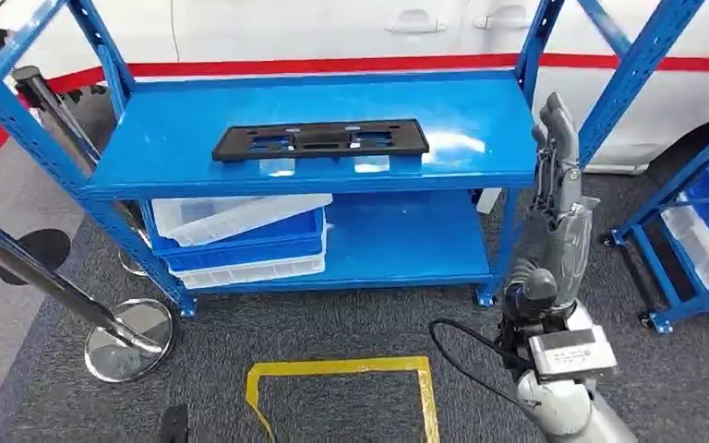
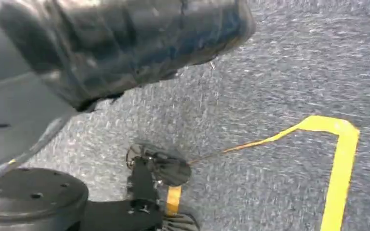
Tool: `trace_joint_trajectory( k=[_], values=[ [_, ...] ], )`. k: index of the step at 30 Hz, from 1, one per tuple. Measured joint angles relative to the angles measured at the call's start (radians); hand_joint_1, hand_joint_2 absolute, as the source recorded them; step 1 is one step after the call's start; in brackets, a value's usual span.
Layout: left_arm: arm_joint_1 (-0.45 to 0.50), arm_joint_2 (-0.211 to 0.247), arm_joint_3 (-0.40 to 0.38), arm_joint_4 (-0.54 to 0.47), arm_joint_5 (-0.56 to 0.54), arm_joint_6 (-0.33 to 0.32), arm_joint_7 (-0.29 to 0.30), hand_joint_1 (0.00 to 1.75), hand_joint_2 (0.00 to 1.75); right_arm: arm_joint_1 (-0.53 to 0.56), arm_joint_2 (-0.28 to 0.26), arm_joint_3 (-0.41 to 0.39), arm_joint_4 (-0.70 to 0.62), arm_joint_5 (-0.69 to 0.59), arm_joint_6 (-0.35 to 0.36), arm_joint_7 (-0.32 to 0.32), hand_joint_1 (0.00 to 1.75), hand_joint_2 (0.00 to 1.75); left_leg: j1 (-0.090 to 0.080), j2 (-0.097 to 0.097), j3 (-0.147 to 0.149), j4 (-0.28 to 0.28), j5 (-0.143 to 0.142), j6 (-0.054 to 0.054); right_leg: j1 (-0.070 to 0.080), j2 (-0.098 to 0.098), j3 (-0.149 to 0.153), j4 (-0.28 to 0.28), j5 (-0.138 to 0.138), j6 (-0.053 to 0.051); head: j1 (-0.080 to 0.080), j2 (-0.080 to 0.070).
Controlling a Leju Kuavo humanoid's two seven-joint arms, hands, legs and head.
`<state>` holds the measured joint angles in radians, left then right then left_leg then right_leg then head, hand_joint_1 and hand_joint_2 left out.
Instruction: Take the parts from the cabinet and place them on the table.
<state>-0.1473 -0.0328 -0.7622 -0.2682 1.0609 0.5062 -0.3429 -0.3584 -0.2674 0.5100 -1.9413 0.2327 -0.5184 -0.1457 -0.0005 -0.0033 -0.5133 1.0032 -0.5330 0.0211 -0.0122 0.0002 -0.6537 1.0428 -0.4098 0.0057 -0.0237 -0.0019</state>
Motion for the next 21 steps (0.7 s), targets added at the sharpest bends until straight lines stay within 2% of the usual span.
trace_joint_trajectory(
  k=[2, 3, 4, 5, 7, 8, 9, 10, 11, 12, 13, 14, 15, 17, 18, 19, 20, 21],
  values=[
    [0.000, 0.000, 0.000, 0.000, 0.000, 0.000, 0.000, 0.00, 0.00, -0.001, -0.002, 0.000, 0.001, 0.000, 0.000, 0.000, 0.00, 0.00, -0.001, 0.000, 0.017, 0.006, -0.005, -0.007, -0.001, 0.004, 0.010, 0.001, -0.012, -0.014, 0.000, 0.000],
    [-0.001, 0.000, 0.000, 0.000, 0.000, 0.000, 0.000, 0.00, 0.00, -0.001, -0.003, 0.000, 0.000, 0.000, 0.000, 0.000, 0.00, 0.00, 0.003, 0.001, 0.004, 0.034, -0.005, -0.011, -0.004, 0.004, 0.023, -0.003, -0.016, -0.019, -0.001, 0.000],
    [-0.004, 0.000, 0.000, 0.000, 0.000, 0.000, -0.002, 0.00, 0.00, -0.004, -0.003, 0.000, 0.000, 0.000, 0.000, -0.001, 0.00, 0.00, 0.003, 0.001, -0.024, 0.095, -0.004, -0.018, -0.005, 0.003, 0.034, -0.004, -0.024, -0.025, -0.003, 0.000],
    [-0.006, -0.001, -0.001, 0.000, 0.000, 0.000, -0.002, 0.00, 0.00, -0.005, -0.003, 0.000, 0.000, 0.000, 0.000, -0.001, 0.00, 0.00, 0.004, 0.001, -0.070, 0.172, -0.021, -0.024, -0.005, 0.002, 0.042, -0.004, -0.032, -0.027, -0.003, 0.000],
    [-0.005, -0.002, -0.002, 0.000, 0.000, 0.000, -0.002, 0.00, 0.00, -0.004, -0.003, 0.001, 0.001, 0.000, 0.000, 0.000, 0.00, 0.00, 0.006, 0.001, -0.169, 0.304, -0.079, -0.029, -0.003, 0.002, 0.058, -0.004, -0.048, -0.030, -0.002, 0.000],
    [-0.004, -0.002, -0.002, 0.000, 0.000, 0.000, -0.002, 0.00, 0.00, -0.004, -0.003, 0.001, 0.001, 0.000, 0.000, 0.000, 0.00, 0.00, 0.006, 0.001, -0.202, 0.331, -0.091, -0.030, -0.001, 0.004, 0.068, -0.004, -0.057, -0.031, -0.003, 0.000],
    [0.000, -0.002, -0.002, 0.000, 0.001, 0.003, -0.002, 0.00, 0.00, -0.003, -0.003, 0.001, 0.001, 0.000, 0.000, 0.000, 0.00, 0.00, 0.006, 0.001, -0.216, 0.312, -0.074, -0.026, 0.000, 0.007, 0.085, -0.004, -0.068, -0.031, -0.003, 0.000],
    [0.001, -0.002, -0.002, 0.000, 0.001, 0.003, -0.002, 0.00, 0.00, -0.003, -0.003, 0.001, 0.001, 0.000, 0.000, 0.000, 0.00, 0.00, 0.005, 0.001, -0.210, 0.265, -0.040, -0.020, 0.002, 0.009, 0.099, -0.004, -0.078, -0.031, -0.003, 0.000],
    [0.001, -0.002, -0.002, 0.000, 0.001, 0.003, -0.002, 0.00, 0.00, -0.003, -0.003, 0.001, 0.001, 0.000, 0.000, 0.001, 0.00, 0.00, 0.000, 0.001, -0.192, 0.185, 0.019, -0.009, 0.005, 0.010, 0.117, -0.005, -0.089, -0.030, -0.003, 0.000],
    [0.000, -0.002, -0.002, 0.000, 0.001, 0.003, -0.002, 0.00, 0.00, -0.003, -0.003, 0.001, 0.001, 0.000, 0.000, 0.000, 0.00, 0.00, -0.006, 0.000, -0.172, 0.097, 0.095, 0.007, 0.007, 0.009, 0.132, -0.006, -0.101, -0.029, -0.002, 0.000],
    [0.001, 0.001, -0.002, 0.001, 0.001, 0.004, -0.001, 0.00, 0.00, -0.003, -0.003, 0.001, 0.002, 0.000, 0.000, 0.001, 0.00, 0.00, -0.014, 0.000, -0.166, 0.036, 0.151, 0.022, 0.005, 0.010, 0.137, -0.007, -0.109, -0.026, -0.002, 0.000],
    [0.000, 0.002, -0.002, 0.001, 0.001, 0.004, -0.001, 0.00, 0.00, -0.001, -0.003, 0.003, 0.003, 0.000, 0.000, 0.001, 0.00, 0.00, -0.018, -0.003, -0.165, 0.045, 0.116, 0.024, 0.007, 0.014, 0.146, -0.011, -0.116, -0.018, -0.001, 0.000],
    [0.000, 0.002, -0.002, 0.001, 0.001, 0.006, -0.001, 0.00, 0.00, -0.001, -0.003, 0.004, 0.003, 0.001, -0.001, 0.002, 0.00, 0.00, -0.020, -0.005, -0.153, 0.031, 0.123, 0.028, 0.007, 0.014, 0.148, -0.015, -0.123, -0.011, -0.003, 0.000],
    [0.002, 0.002, -0.002, 0.001, 0.001, 0.006, 0.000, 0.00, 0.00, -0.003, -0.003, 0.006, 0.003, 0.001, -0.002, 0.005, 0.00, 0.00, -0.015, -0.004, -0.135, 0.014, 0.123, 0.034, 0.012, 0.014, 0.159, -0.009, -0.109, -0.003, -0.002, 0.000],
    [0.001, -0.001, -0.002, 0.001, 0.000, 0.007, 0.000, 0.00, 0.00, -0.004, -0.003, 0.006, 0.003, 0.001, -0.002, 0.007, 0.00, 0.00, -0.007, -0.005, -0.116, 0.000, 0.123, 0.033, 0.011, 0.013, 0.146, 0.011, -0.112, -0.002, -0.003, 0.000],
    [-0.001, -0.002, -0.002, 0.001, -0.001, 0.007, 0.000, 0.00, 0.00, -0.005, -0.004, 0.006, 0.003, 0.001, -0.002, 0.007, 0.00, 0.00, -0.008, -0.004, -0.102, -0.005, 0.118, 0.038, 0.010, 0.011, 0.130, 0.057, -0.108, 0.002, 0.000, 0.000],
    [-0.004, -0.002, -0.002, 0.001, -0.001, 0.008, 0.000, 0.00, 0.00, -0.006, -0.004, 0.007, 0.003, 0.001, -0.002, 0.008, 0.00, 0.00, -0.007, -0.004, -0.094, -0.006, 0.111, 0.044, 0.009, 0.011, 0.092, 0.119, -0.119, 0.006, 0.001, 0.000],
    [-0.005, -0.002, -0.003, 0.001, -0.001, 0.008, 0.000, 0.00, 0.00, -0.005, -0.003, 0.008, 0.004, 0.001, -0.002, 0.008, 0.00, 0.00, -0.007, -0.004, -0.087, -0.006, 0.103, 0.045, 0.006, 0.011, 0.046, 0.183, -0.143, 0.011, 0.000, 0.000]
  ],
)
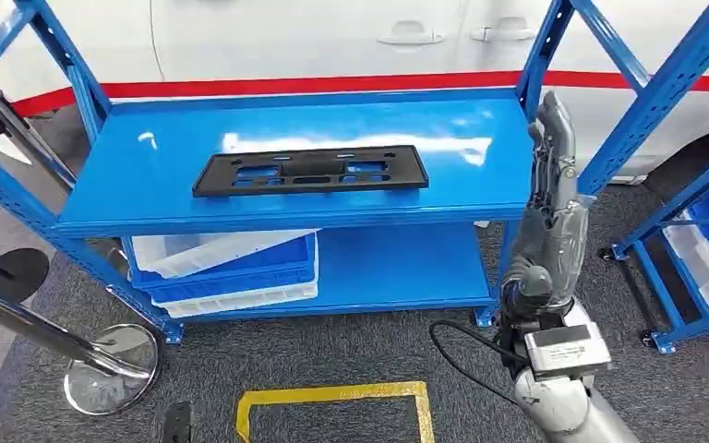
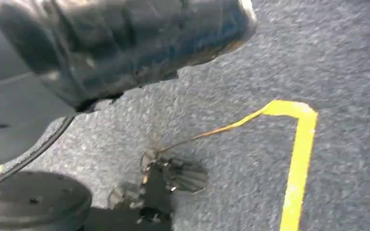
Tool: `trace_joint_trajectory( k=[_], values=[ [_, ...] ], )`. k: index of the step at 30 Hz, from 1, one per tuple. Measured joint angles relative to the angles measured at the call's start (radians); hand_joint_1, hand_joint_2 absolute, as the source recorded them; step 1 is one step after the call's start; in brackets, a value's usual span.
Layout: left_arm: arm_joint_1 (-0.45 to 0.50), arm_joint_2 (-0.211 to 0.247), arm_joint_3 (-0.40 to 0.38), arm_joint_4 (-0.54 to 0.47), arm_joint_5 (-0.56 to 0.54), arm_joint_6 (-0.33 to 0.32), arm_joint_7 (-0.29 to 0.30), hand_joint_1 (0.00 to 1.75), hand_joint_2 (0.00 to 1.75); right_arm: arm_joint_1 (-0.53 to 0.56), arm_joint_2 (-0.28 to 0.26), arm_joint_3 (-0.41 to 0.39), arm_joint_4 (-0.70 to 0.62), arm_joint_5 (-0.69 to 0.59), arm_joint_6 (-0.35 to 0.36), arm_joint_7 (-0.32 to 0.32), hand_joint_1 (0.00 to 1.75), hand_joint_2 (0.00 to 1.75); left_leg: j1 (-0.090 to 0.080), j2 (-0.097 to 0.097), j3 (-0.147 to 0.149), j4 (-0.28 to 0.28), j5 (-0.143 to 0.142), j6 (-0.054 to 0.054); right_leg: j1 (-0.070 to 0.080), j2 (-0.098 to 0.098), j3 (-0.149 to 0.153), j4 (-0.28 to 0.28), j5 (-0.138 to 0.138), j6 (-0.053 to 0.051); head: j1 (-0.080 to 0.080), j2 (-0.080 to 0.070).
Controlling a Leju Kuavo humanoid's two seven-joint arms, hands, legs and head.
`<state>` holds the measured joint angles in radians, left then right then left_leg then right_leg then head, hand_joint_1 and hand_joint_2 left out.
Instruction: Take the parts from the cabinet and place them on the table.
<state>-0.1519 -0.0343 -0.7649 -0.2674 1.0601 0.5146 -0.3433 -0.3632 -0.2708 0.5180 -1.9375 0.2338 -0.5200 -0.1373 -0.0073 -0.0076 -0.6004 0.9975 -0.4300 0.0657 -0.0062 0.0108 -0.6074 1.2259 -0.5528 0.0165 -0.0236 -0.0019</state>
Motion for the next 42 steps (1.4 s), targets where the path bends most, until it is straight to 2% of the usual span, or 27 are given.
trace_joint_trajectory(
  k=[2, 3, 4, 5, 6, 7, 8, 9, 12, 14, 17, 18, 19, 22, 24, 25, 28, 29, 31, 32, 33, 35, 37, 38, 39, 40, 42],
  values=[
    [0.000, 0.000, 0.000, 0.000, 0.000, 0.000, 0.000, 0.00, 0.00, 0.003, -0.001, 0.000, 0.002, 0.000, 0.000, 0.001, 0.00, 0.00, 0.000, -0.001, 0.018, 0.000, -0.019, -0.001, -0.006, 0.000, -0.082, 0.086, -0.066, 0.010, 0.000, 0.000],
    [0.001, 0.000, 0.000, 0.000, 0.000, 0.001, 0.000, 0.00, 0.00, 0.004, -0.001, 0.001, 0.003, 0.000, 0.000, 0.002, 0.00, 0.00, 0.000, -0.002, 0.032, 0.000, -0.030, -0.002, -0.008, -0.001, -0.097, 0.080, -0.069, 0.013, 0.000, 0.000],
    [0.003, 0.000, 0.000, 0.000, 0.000, 0.001, 0.001, 0.00, 0.00, 0.004, -0.001, 0.001, 0.004, 0.000, 0.000, 0.002, 0.00, 0.00, 0.001, -0.003, 0.049, 0.001, -0.041, -0.004, -0.011, -0.001, -0.096, 0.038, -0.045, 0.016, 0.000, 0.000],
    [0.004, -0.002, 0.000, 0.000, 0.000, 0.001, 0.001, 0.00, 0.00, 0.004, -0.001, 0.001, 0.005, 0.000, 0.000, 0.002, 0.00, 0.00, 0.002, -0.003, 0.066, 0.003, -0.052, -0.007, -0.013, -0.001, -0.084, -0.024, 0.005, 0.018, 0.000, 0.000],
    [0.003, -0.004, 0.000, 0.000, 0.000, 0.001, 0.001, 0.00, 0.00, 0.004, -0.001, 0.001, 0.005, 0.000, 0.000, 0.002, 0.00, 0.00, 0.003, -0.003, 0.081, 0.006, -0.065, -0.011, -0.015, -0.002, -0.069, -0.100, 0.078, 0.017, 0.001, 0.000],
    [0.004, -0.004, 0.000, 0.000, 0.000, 0.002, 0.001, 0.00, 0.00, 0.004, -0.001, 0.002, 0.008, 0.000, 0.000, 0.002, 0.00, 0.00, 0.003, -0.003, 0.078, 0.008, -0.079, -0.018, -0.017, -0.004, -0.067, -0.172, 0.176, 0.015, 0.001, 0.000],
    [0.000, -0.004, -0.001, 0.000, 0.000, 0.002, 0.001, 0.00, 0.00, 0.005, -0.001, 0.004, 0.011, 0.000, 0.000, 0.002, 0.00, 0.00, 0.001, -0.003, 0.084, 0.024, -0.087, -0.026, -0.009, -0.006, -0.079, -0.182, 0.150, 0.006, -0.003, 0.000],
    [-0.003, -0.004, -0.001, 0.000, -0.001, 0.004, 0.002, 0.00, 0.00, 0.007, -0.001, 0.006, 0.011, 0.000, 0.001, 0.002, 0.00, 0.00, 0.000, -0.004, 0.073, 0.025, -0.092, -0.033, -0.008, -0.003, -0.074, -0.173, 0.167, -0.010, -0.003, 0.000],
    [-0.005, -0.003, -0.001, 0.000, -0.004, 0.009, 0.009, 0.00, 0.00, 0.003, -0.003, 0.007, 0.011, 0.000, 0.002, 0.003, 0.00, 0.00, 0.002, -0.002, 0.079, 0.030, -0.099, -0.045, -0.009, -0.001, -0.061, -0.182, 0.158, -0.028, -0.002, 0.000],
    [-0.010, -0.004, -0.002, 0.000, -0.006, 0.009, 0.012, 0.00, 0.00, 0.000, -0.003, 0.008, 0.011, 0.000, 0.003, 0.002, 0.00, 0.00, 0.005, 0.001, 0.021, 0.140, -0.104, -0.057, -0.012, -0.006, -0.045, -0.190, 0.151, -0.039, -0.008, 0.000],
    [-0.009, -0.006, -0.007, 0.000, -0.010, 0.009, 0.015, 0.00, 0.00, 0.000, -0.003, 0.011, 0.015, 0.000, 0.003, 0.002, 0.00, 0.00, 0.015, 0.001, -0.103, 0.317, -0.194, -0.073, -0.010, -0.007, -0.038, -0.190, 0.141, -0.047, -0.007, 0.000],
    [-0.008, -0.006, -0.008, 0.000, -0.011, 0.010, 0.016, 0.00, 0.00, 0.000, -0.003, 0.012, 0.016, 0.000, 0.003, 0.002, 0.00, 0.00, 0.017, 0.001, -0.119, 0.324, -0.190, -0.075, -0.010, -0.006, -0.036, -0.190, 0.138, -0.046, -0.007, 0.000],
    [-0.007, -0.006, -0.009, 0.000, -0.012, 0.010, 0.018, 0.00, 0.00, 0.000, -0.003, 0.013, 0.017, 0.000, 0.003, 0.002, 0.00, 0.00, 0.017, 0.001, -0.114, 0.290, -0.159, -0.075, -0.010, -0.005, -0.032, -0.189, 0.134, -0.046, -0.008, 0.000],
    [-0.010, -0.006, -0.011, 0.000, -0.018, 0.010, 0.019, 0.00, 0.00, -0.001, -0.003, 0.016, 0.018, 0.000, 0.003, 0.002, 0.00, 0.00, 0.015, 0.001, -0.013, 0.038, -0.008, -0.057, -0.009, -0.002, -0.015, -0.189, 0.126, -0.037, -0.008, 0.000],
    [-0.015, -0.006, -0.014, 0.000, -0.020, 0.010, 0.021, 0.00, 0.00, -0.002, -0.003, 0.017, 0.019, 0.000, 0.003, 0.002, 0.00, 0.00, 0.005, -0.001, -0.015, 0.024, -0.056, -0.051, -0.009, -0.003, -0.018, -0.189, 0.125, -0.028, -0.007, 0.000],
    [-0.014, -0.006, -0.015, 0.000, -0.020, 0.010, 0.024, 0.00, 0.00, -0.002, -0.003, 0.017, 0.021, -0.001, 0.003, 0.003, 0.00, 0.00, 0.003, -0.001, -0.009, 0.022, -0.029, -0.045, -0.009, -0.003, -0.018, -0.189, 0.122, -0.020, -0.008, 0.000],
    [-0.012, -0.009, -0.016, 0.000, -0.021, 0.011, 0.026, 0.00, 0.00, -0.004, -0.003, 0.017, 0.024, -0.001, 0.002, 0.002, 0.00, 0.00, 0.015, 0.003, 0.006, 0.000, -0.005, -0.032, -0.008, -0.007, -0.015, -0.183, 0.113, -0.004, -0.005, 0.000],
    [-0.013, -0.009, -0.016, 0.000, -0.021, 0.011, 0.027, 0.00, 0.00, -0.006, -0.003, 0.017, 0.024, -0.001, 0.002, 0.002, 0.00, 0.00, 0.015, 0.003, 0.008, -0.003, -0.005, -0.030, -0.006, -0.007, -0.027, -0.151, 0.084, -0.002, -0.004, 0.000],
    [-0.016, -0.009, -0.017, 0.000, -0.022, 0.012, 0.028, 0.00, 0.00, -0.005, -0.002, 0.017, 0.026, -0.002, 0.002, 0.002, 0.00, 0.00, 0.015, 0.003, 0.007, -0.003, -0.006, -0.024, -0.007, -0.007, -0.091, -0.004, 0.004, 0.001, -0.002, 0.000],
    [-0.016, -0.009, -0.017, 0.000, -0.022, 0.012, 0.028, 0.00, 0.00, -0.005, -0.002, 0.018, 0.028, -0.002, 0.003, 0.002, 0.00, 0.00, 0.014, 0.003, 0.007, -0.002, -0.006, -0.023, -0.007, -0.007, -0.125, 0.071, -0.023, 0.004, -0.003, 0.000],
    [-0.015, -0.009, -0.017, 0.000, -0.022, 0.012, 0.029, 0.00, 0.00, -0.005, -0.002, 0.018, 0.030, -0.003, 0.006, 0.002, 0.00, 0.00, 0.014, 0.003, 0.007, -0.001, -0.007, -0.023, -0.008, -0.007, -0.140, 0.103, -0.026, 0.006, -0.002, 0.000],
    [-0.013, -0.010, -0.017, 0.000, -0.023, 0.012, 0.034, 0.00, 0.00, -0.006, -0.002, 0.021, 0.034, -0.009, 0.019, 0.002, 0.00, 0.00, 0.015, 0.001, 0.009, 0.002, -0.010, -0.025, -0.013, -0.007, -0.103, 0.030, 0.033, 0.008, -0.002, 0.000],
    [-0.015, -0.011, -0.018, 0.000, -0.030, 0.011, 0.038, 0.00, 0.00, -0.013, -0.002, 0.032, 0.038, -0.019, 0.040, 0.002, 0.00, 0.00, 0.018, -0.002, 0.008, 0.016, -0.020, -0.036, -0.019, -0.008, -0.016, -0.144, 0.114, 0.009, -0.002, 0.000],
    [-0.016, -0.010, -0.019, 0.000, -0.036, 0.009, 0.043, 0.00, 0.00, -0.022, 0.000, 0.042, 0.044, -0.019, 0.056, 0.002, 0.00, 0.00, 0.011, -0.002, 0.000, 0.026, -0.026, -0.045, -0.014, -0.007, 0.004, -0.175, 0.091, 0.008, -0.001, 0.000],
    [-0.019, -0.010, -0.022, 0.000, -0.041, 0.008, 0.046, 0.00, 0.00, -0.029, 0.006, 0.053, 0.048, -0.018, 0.068, 0.003, 0.00, 0.00, 0.009, -0.002, -0.006, 0.034, -0.028, -0.047, -0.015, -0.004, -0.002, -0.175, 0.096, -0.003, -0.005, 0.000],
    [-0.021, -0.010, -0.024, 0.000, -0.044, 0.006, 0.048, 0.00, 0.00, -0.033, 0.011, 0.064, 0.054, -0.013, 0.076, 0.004, 0.00, 1.75, 0.009, -0.002, -0.006, 0.032, -0.026, -0.051, -0.012, -0.004, -0.004, -0.174, 0.096, -0.006, -0.004, 0.000],
    [-0.023, -0.010, -0.031, 0.000, -0.053, -0.001, 0.056, 0.00, 0.00, -0.045, 0.016, 0.082, 0.070, -0.006, 0.083, 0.004, 0.00, 1.75, 0.012, -0.003, -0.004, 0.029, -0.024, -0.058, -0.011, -0.004, -0.004, -0.176, 0.097, -0.018, -0.004, 0.000]
  ],
)
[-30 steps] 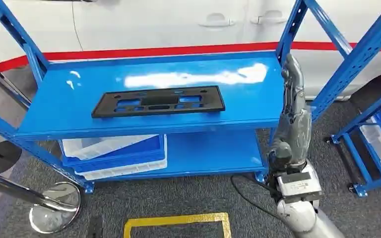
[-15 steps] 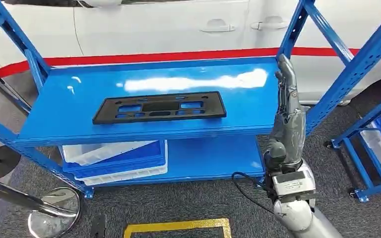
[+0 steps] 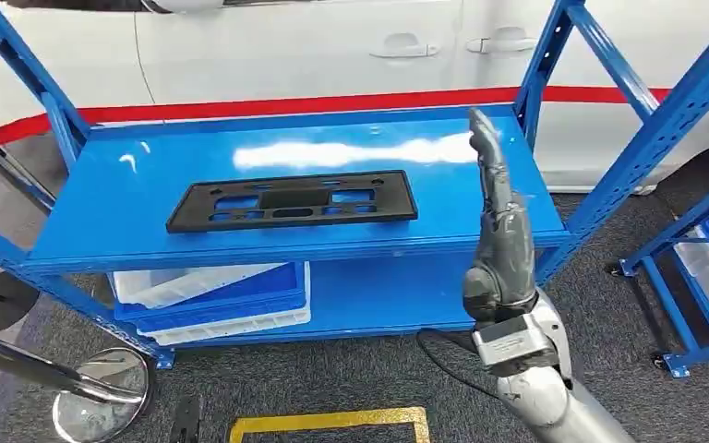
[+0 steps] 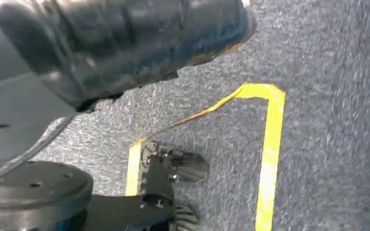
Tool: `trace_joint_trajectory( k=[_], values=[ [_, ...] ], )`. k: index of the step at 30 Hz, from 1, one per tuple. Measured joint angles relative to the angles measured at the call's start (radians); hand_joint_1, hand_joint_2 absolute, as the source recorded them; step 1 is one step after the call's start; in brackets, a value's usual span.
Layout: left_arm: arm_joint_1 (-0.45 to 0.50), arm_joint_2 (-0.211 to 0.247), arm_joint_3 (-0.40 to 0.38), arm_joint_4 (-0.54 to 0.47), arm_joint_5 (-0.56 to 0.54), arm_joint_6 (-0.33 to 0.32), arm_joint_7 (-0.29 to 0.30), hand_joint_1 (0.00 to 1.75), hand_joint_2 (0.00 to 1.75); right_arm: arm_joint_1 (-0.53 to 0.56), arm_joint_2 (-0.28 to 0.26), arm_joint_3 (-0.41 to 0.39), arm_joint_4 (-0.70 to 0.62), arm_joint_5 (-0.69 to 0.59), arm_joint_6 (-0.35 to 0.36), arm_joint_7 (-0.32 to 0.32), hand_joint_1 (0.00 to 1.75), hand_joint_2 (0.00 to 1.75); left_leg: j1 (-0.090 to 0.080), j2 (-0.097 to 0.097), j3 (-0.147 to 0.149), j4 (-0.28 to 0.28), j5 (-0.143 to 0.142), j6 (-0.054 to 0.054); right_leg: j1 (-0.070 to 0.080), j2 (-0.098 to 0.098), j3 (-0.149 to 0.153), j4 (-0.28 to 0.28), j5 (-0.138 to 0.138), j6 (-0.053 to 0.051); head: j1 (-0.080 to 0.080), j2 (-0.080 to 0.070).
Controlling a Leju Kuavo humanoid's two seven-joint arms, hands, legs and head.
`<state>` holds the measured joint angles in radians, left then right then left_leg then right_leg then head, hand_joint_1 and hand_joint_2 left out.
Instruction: Take the parts from the cabinet and place them on the table.
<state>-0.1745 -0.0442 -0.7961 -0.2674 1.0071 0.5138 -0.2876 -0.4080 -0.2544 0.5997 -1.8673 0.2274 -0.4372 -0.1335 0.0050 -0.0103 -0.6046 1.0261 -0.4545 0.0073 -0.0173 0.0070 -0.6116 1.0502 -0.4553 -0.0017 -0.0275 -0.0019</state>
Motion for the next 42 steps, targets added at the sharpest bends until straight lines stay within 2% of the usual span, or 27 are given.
trace_joint_trajectory(
  k=[2, 5, 6, 7, 8, 10, 11, 15, 16, 17, 20, 21, 22, 23, 25, 26, 27, 30, 32, 33, 35, 36, 37, 38, 39, 41, 42],
  values=[
    [-0.004, 0.000, -0.006, 0.000, -0.007, -0.007, 0.008, 0.00, 0.00, -0.025, 0.018, 0.023, 0.020, -0.001, 0.009, -0.002, 0.00, 1.75, 0.002, 0.003, -0.019, 0.042, -0.032, -0.013, -0.006, -0.003, 0.003, -0.004, 0.003, -0.011, -0.005, 0.000],
    [-0.012, -0.001, -0.015, 0.000, -0.021, -0.015, 0.019, 0.00, 0.00, -0.076, 0.048, 0.059, 0.073, -0.020, 0.032, -0.015, 0.00, 1.75, 0.005, 0.004, -0.129, 0.264, -0.128, -0.025, -0.002, -0.004, 0.001, -0.004, 0.002, -0.019, -0.008, 0.000],
    [-0.013, -0.002, -0.019, 0.000, -0.024, -0.018, 0.024, 0.00, 0.00, -0.090, 0.060, 0.071, 0.095, -0.022, 0.041, -0.018, 0.00, 1.75, 0.005, 0.004, -0.156, 0.313, -0.135, -0.025, 0.000, -0.004, 0.002, -0.004, 0.002, -0.019, -0.008, 0.000],
    [-0.014, -0.002, -0.022, 0.000, -0.025, -0.019, 0.026, 0.00, 0.00, -0.106, 0.072, 0.081, 0.117, -0.025, 0.045, -0.020, 0.00, 1.75, 0.005, 0.004, -0.157, 0.308, -0.117, -0.022, 0.002, -0.004, 0.002, -0.004, 0.002, -0.019, -0.008, 0.000],
    [-0.015, -0.002, -0.026, 0.000, -0.028, -0.019, 0.029, 0.00, 0.00, -0.121, 0.084, 0.089, 0.134, -0.027, 0.046, -0.022, 0.00, 1.75, 0.004, 0.004, -0.136, 0.256, -0.079, -0.017, 0.003, -0.003, 0.003, -0.004, 0.002, -0.019, -0.008, 0.000],
    [-0.022, -0.002, -0.029, 0.000, -0.032, -0.019, 0.031, 0.00, 0.00, -0.155, 0.103, 0.103, 0.170, -0.032, 0.058, -0.026, 0.00, 1.75, -0.001, 0.004, -0.049, 0.076, 0.009, 0.001, 0.007, -0.002, 0.006, -0.004, 0.002, -0.019, -0.008, 0.000],
    [-0.027, -0.001, -0.031, 0.000, -0.035, -0.019, 0.031, 0.00, 0.00, -0.174, 0.112, 0.110, 0.190, -0.032, 0.065, -0.027, 0.00, 1.75, -0.006, 0.004, -0.023, 0.009, 0.013, 0.013, 0.006, -0.003, 0.005, -0.005, 0.002, -0.019, -0.007, 0.000],
    [-0.038, -0.005, -0.040, 0.000, -0.045, -0.021, 0.032, 0.00, 0.00, -0.246, 0.152, 0.143, 0.291, -0.030, 0.088, -0.034, 0.00, 1.75, -0.013, 0.003, -0.016, -0.006, 0.015, 0.018, 0.007, -0.004, 0.005, -0.015, 0.007, 0.000, -0.007, 0.000],
    [-0.040, -0.012, -0.042, -0.002, -0.047, -0.022, 0.032, 0.00, 0.00, -0.267, 0.164, 0.149, 0.314, -0.029, 0.093, -0.038, 0.00, 1.75, 0.000, 0.005, -0.005, -0.027, 0.027, 0.026, 0.015, -0.005, 0.003, -0.015, 0.004, 0.007, -0.005, 0.000],
    [-0.044, -0.013, -0.043, -0.002, -0.053, -0.022, 0.033, 0.00, 0.00, -0.290, 0.172, 0.157, 0.347, -0.027, 0.098, -0.047, 0.00, 1.75, -0.001, 0.005, 0.000, -0.035, 0.031, 0.026, 0.012, -0.007, -0.003, 0.003, -0.011, 0.010, -0.006, 0.000],
    [-0.054, -0.016, -0.045, -0.002, -0.056, -0.024, 0.037, 0.00, 0.00, -0.346, 0.202, 0.186, 0.455, -0.018, 0.098, -0.074, 0.00, 1.75, 0.000, 0.006, -0.002, -0.034, 0.032, 0.035, 0.007, -0.006, -0.096, 0.206, -0.110, 0.014, -0.002, 0.000],
    [-0.055, -0.016, -0.048, -0.002, -0.059, -0.026, 0.038, 0.00, 0.00, -0.355, 0.212, 0.195, 0.490, -0.011, 0.097, -0.078, 0.00, 1.75, 0.000, 0.006, -0.002, -0.033, 0.031, 0.036, 0.007, -0.006, -0.127, 0.265, -0.124, 0.016, -0.003, 0.000],
    [-0.054, -0.019, -0.053, -0.002, -0.062, -0.026, 0.039, 0.00, 0.00, -0.365, 0.222, 0.204, 0.525, -0.005, 0.094, -0.082, 0.00, 1.75, 0.000, 0.005, -0.002, -0.031, 0.030, 0.035, 0.006, -0.006, -0.136, 0.276, -0.111, 0.017, -0.002, 0.000],
    [-0.053, -0.022, -0.055, -0.002, -0.064, -0.026, 0.040, 0.00, 0.00, -0.380, 0.233, 0.212, 0.561, 0.003, 0.090, -0.086, 0.00, 1.75, 0.001, 0.004, -0.002, -0.028, 0.028, 0.034, 0.005, -0.007, -0.122, 0.238, -0.076, 0.017, -0.002, 0.000],
    [-0.054, -0.028, -0.056, -0.002, -0.071, -0.026, 0.040, 0.00, 0.00, -0.416, 0.259, 0.224, 0.626, 0.016, 0.082, -0.094, 0.00, 1.75, 0.001, 0.002, -0.002, -0.015, 0.019, 0.027, 0.004, -0.007, -0.048, 0.074, 0.017, 0.015, -0.002, 0.000],
    [-0.054, -0.030, -0.058, -0.002, -0.074, -0.025, 0.040, 0.00, 0.00, -0.433, 0.273, 0.230, 0.661, 0.021, 0.077, -0.103, 0.00, 1.75, 0.002, 0.002, -0.004, -0.008, 0.012, 0.021, 0.005, -0.008, -0.022, 0.015, 0.020, 0.010, -0.002, 0.000],
    [-0.056, -0.030, -0.060, -0.002, -0.075, -0.023, 0.040, 0.00, 0.00, -0.451, 0.289, 0.237, 0.703, 0.022, 0.074, -0.111, 0.00, 1.75, -0.006, 0.002, -0.014, 0.003, 0.009, 0.015, 0.008, -0.008, -0.009, 0.000, 0.012, 0.009, -0.002, 0.000],
    [-0.052, -0.035, -0.062, -0.002, -0.081, -0.023, 0.044, 0.00, 0.00, -0.475, 0.329, 0.253, 0.803, 0.027, 0.071, -0.127, 0.00, 1.75, -0.003, 0.003, -0.016, -0.001, 0.014, 0.004, 0.014, -0.002, -0.016, 0.000, 0.011, -0.008, -0.004, 0.000],
    [-0.052, -0.036, -0.062, -0.002, -0.083, -0.023, 0.045, 0.00, 0.00, -0.491, 0.352, 0.257, 0.852, 0.033, 0.071, -0.129, 0.00, 1.75, -0.001, 0.004, -0.022, 0.013, -0.001, -0.006, 0.004, -0.004, -0.010, -0.008, 0.016, -0.018, -0.003, 0.000],
    [-0.054, -0.037, -0.062, -0.002, -0.085, -0.023, 0.045, 0.00, 0.00, -0.503, 0.366, 0.260, 0.878, 0.034, 0.072, -0.129, 0.00, 1.75, -0.001, 0.005, -0.043, 0.060, -0.031, -0.015, 0.003, -0.005, -0.010, -0.008, 0.016, -0.023, -0.013, 0.000],
    [-0.053, -0.037, -0.067, -0.002, -0.088, -0.025, 0.049, 0.00, 0.00, -0.523, 0.391, 0.270, 0.938, 0.036, 0.079, -0.129, 0.00, 1.75, 0.004, 0.005, -0.115, 0.209, -0.095, -0.025, 0.004, -0.005, -0.010, -0.008, 0.015, -0.028, -0.013, 0.000],
    [-0.051, -0.037, -0.071, -0.002, -0.091, -0.026, 0.049, 0.00, 0.00, -0.528, 0.403, 0.275, 0.976, 0.039, 0.079, -0.130, 0.00, 1.75, 0.005, 0.005, -0.151, 0.275, -0.115, -0.027, 0.004, -0.005, -0.010, -0.008, 0.015, -0.028, -0.013, 0.000],
    [-0.050, -0.037, -0.074, -0.002, -0.092, -0.026, 0.049, 0.00, 0.00, -0.528, 0.412, 0.277, 1.001, 0.041, 0.079, -0.130, 0.00, 1.75, 0.006, 0.005, -0.167, 0.299, -0.111, -0.027, 0.005, -0.005, -0.010, -0.008, 0.014, -0.029, -0.013, 0.000],
    [-0.050, -0.037, -0.076, -0.002, -0.093, -0.026, 0.048, 0.00, 0.00, -0.528, 0.419, 0.279, 1.019, 0.042, 0.078, -0.130, 0.00, 1.75, 0.006, 0.005, -0.161, 0.277, -0.086, -0.025, 0.005, -0.005, -0.010, -0.008, 0.014, -0.028, -0.012, 0.000],
    [-0.050, -0.038, -0.078, -0.002, -0.095, -0.027, 0.047, 0.00, 0.00, -0.533, 0.430, 0.281, 1.039, 0.042, 0.078, -0.130, 0.00, 1.75, 0.006, 0.005, -0.133, 0.212, -0.043, -0.023, 0.005, -0.003, -0.009, -0.008, 0.014, -0.028, -0.013, 0.000],
    [-0.053, -0.038, -0.080, -0.002, -0.098, -0.029, 0.044, 0.00, 0.00, -0.554, 0.456, 0.285, 1.089, 0.054, 0.082, -0.125, 0.00, 1.75, 0.005, 0.005, -0.047, 0.028, 0.042, -0.012, 0.005, 0.001, -0.006, -0.008, 0.012, -0.025, -0.013, 0.000],
    [-0.056, -0.039, -0.084, -0.002, -0.101, -0.029, 0.045, 0.00, 0.00, -0.568, 0.469, 0.289, 1.118, 0.064, 0.089, -0.117, 0.00, 1.75, -0.001, 0.002, -0.028, 0.003, 0.026, -0.009, 0.011, 0.003, -0.009, -0.008, 0.011, -0.021, -0.012, 0.000]
  ],
)
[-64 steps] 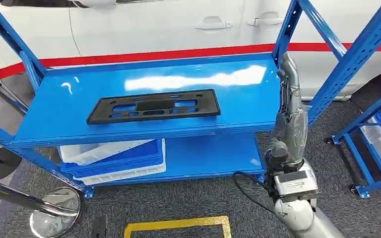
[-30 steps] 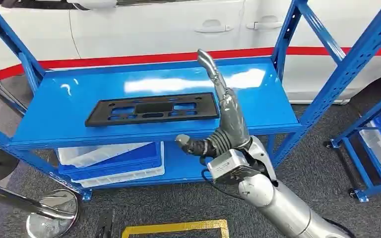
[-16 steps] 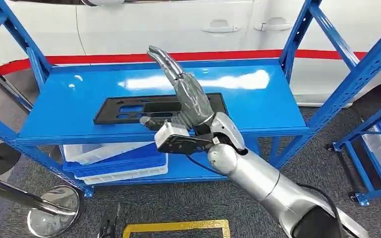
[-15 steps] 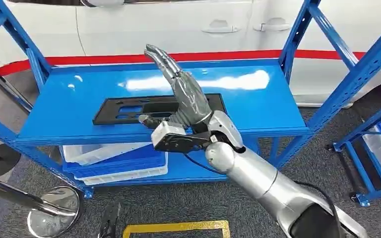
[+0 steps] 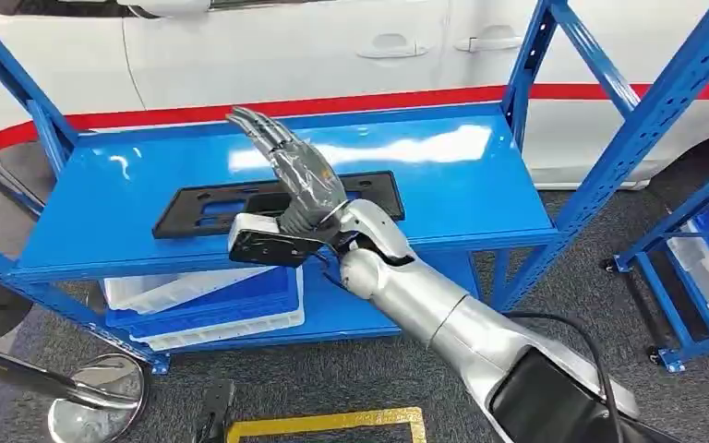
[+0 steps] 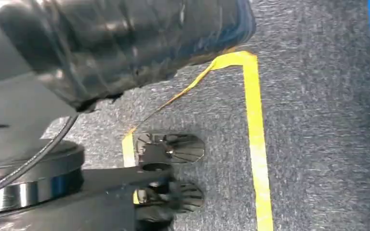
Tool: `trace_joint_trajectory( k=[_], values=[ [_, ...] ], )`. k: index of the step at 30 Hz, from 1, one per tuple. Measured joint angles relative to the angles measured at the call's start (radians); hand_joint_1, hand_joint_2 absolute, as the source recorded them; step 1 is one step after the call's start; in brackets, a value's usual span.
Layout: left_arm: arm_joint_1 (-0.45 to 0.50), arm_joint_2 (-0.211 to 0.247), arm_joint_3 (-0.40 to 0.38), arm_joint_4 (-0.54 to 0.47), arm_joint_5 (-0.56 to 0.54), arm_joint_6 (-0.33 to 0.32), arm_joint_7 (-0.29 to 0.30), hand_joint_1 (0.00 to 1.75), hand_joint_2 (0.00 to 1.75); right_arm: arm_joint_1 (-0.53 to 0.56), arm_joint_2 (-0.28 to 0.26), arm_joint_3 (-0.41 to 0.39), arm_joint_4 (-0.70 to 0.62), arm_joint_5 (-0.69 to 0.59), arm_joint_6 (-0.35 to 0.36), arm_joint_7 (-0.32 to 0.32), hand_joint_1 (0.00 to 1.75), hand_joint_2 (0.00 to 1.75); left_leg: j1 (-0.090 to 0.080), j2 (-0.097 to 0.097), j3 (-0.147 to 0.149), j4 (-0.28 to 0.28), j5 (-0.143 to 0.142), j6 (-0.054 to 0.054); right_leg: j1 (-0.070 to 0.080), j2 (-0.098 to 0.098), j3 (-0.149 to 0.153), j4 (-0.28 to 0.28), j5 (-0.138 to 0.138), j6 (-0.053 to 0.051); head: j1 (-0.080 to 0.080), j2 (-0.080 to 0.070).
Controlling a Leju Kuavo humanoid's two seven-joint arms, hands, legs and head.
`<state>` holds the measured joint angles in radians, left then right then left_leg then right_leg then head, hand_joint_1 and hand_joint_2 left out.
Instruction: Take the parts from the cabinet and place them on the table.
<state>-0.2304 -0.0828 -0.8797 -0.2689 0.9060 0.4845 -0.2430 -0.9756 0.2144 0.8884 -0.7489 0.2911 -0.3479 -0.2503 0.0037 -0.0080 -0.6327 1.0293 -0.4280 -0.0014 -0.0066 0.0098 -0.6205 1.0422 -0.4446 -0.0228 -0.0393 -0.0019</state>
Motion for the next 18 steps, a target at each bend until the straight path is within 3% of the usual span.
trace_joint_trajectory(
  k=[4, 5, 6, 7, 9, 10, 11, 12, 14, 16, 18],
  values=[
    [-0.001, -0.003, -0.003, 0.000, -0.006, -0.001, 0.000, 0.00, 0.00, -0.013, 0.032, 0.019, 0.078, 0.017, 0.025, 0.017, 0.00, 1.75, -0.002, -0.001, 0.001, -0.015, 0.004, 0.014, -0.001, 0.001, 0.004, -0.009, 0.004, 0.020, 0.000, 0.000],
    [-0.001, -0.005, -0.003, 0.000, -0.006, -0.001, 0.000, 0.00, 0.00, -0.015, 0.035, 0.019, 0.090, 0.017, 0.025, 0.018, 0.00, 1.75, 0.008, 0.002, 0.009, -0.026, 0.010, 0.022, 0.000, -0.002, -0.002, 0.000, -0.007, 0.026, 0.002, 0.000],
    [-0.002, -0.006, -0.003, 0.000, -0.006, -0.001, 0.000, 0.00, 0.00, -0.021, 0.039, 0.021, 0.102, 0.017, 0.025, 0.018, 0.00, 1.75, 0.007, 0.002, 0.012, -0.029, 0.010, 0.027, 0.000, -0.002, -0.014, 0.033, -0.031, 0.029, 0.002, 0.000],
    [-0.003, -0.008, -0.003, 0.000, -0.007, -0.002, 0.000, 0.00, 0.00, -0.027, 0.043, 0.024, 0.115, 0.019, 0.026, 0.019, 0.00, 0.00, 0.006, 0.002, 0.012, -0.029, 0.010, 0.032, -0.001, -0.002, -0.042, 0.094, -0.065, 0.029, 0.004, 0.000],
    [-0.003, -0.010, -0.003, 0.000, -0.008, -0.003, 0.000, 0.00, 0.00, -0.028, 0.047, 0.033, 0.141, 0.034, 0.036, 0.033, 0.00, 0.00, 0.005, 0.003, 0.012, -0.029, 0.008, 0.035, -0.001, -0.003, -0.121, 0.254, -0.128, 0.032, 0.003, 0.000],
    [-0.002, -0.010, -0.003, 0.000, -0.008, -0.003, 0.003, 0.00, 0.00, -0.027, 0.048, 0.040, 0.156, 0.040, 0.045, 0.040, 0.00, 0.00, 0.005, 0.003, 0.012, -0.027, 0.008, 0.035, -0.002, -0.003, -0.144, 0.296, -0.132, 0.033, 0.003, 0.000],
    [-0.001, -0.010, -0.003, 0.000, -0.009, -0.004, 0.004, 0.00, 0.00, -0.027, 0.050, 0.046, 0.169, 0.046, 0.053, 0.049, 0.00, 0.00, 0.005, 0.002, 0.013, -0.026, 0.006, 0.036, -0.002, -0.003, -0.143, 0.286, -0.110, 0.033, 0.004, 0.000],
    [0.000, -0.011, -0.004, 0.000, -0.011, -0.006, 0.005, 0.00, 0.00, -0.028, 0.054, 0.048, 0.181, 0.050, 0.068, 0.057, 0.00, 0.00, 0.005, 0.001, 0.014, -0.024, 0.004, 0.035, -0.003, -0.003, -0.120, 0.231, -0.069, 0.032, 0.004, 0.000],
    [-0.001, -0.013, -0.004, 0.000, -0.013, -0.006, 0.006, 0.00, 0.00, -0.036, 0.064, 0.061, 0.203, 0.055, 0.093, 0.072, 0.00, 0.00, 0.005, 0.001, 0.017, -0.016, -0.004, 0.030, -0.003, -0.005, -0.038, 0.060, 0.020, 0.025, 0.004, 0.000],
    [-0.003, -0.016, -0.004, 0.000, -0.013, -0.006, 0.005, 0.00, 0.00, -0.046, 0.077, 0.075, 0.226, 0.065, 0.107, 0.084, 0.00, 0.00, -0.003, 0.001, 0.006, 0.001, -0.011, 0.020, 0.002, -0.005, -0.011, -0.002, 0.008, 0.018, 0.002, 0.000],
    [0.000, -0.016, -0.005, 0.000, -0.007, -0.006, -0.001, 0.00, 0.00, -0.046, 0.081, 0.086, 0.245, 0.076, 0.112, 0.096, 0.00, 0.00, 0.002, 0.001, 0.006, -0.008, -0.007, 0.011, 0.008, -0.001, -0.012, 0.003, 0.009, 0.011, 0.004, 0.000]
  ],
)
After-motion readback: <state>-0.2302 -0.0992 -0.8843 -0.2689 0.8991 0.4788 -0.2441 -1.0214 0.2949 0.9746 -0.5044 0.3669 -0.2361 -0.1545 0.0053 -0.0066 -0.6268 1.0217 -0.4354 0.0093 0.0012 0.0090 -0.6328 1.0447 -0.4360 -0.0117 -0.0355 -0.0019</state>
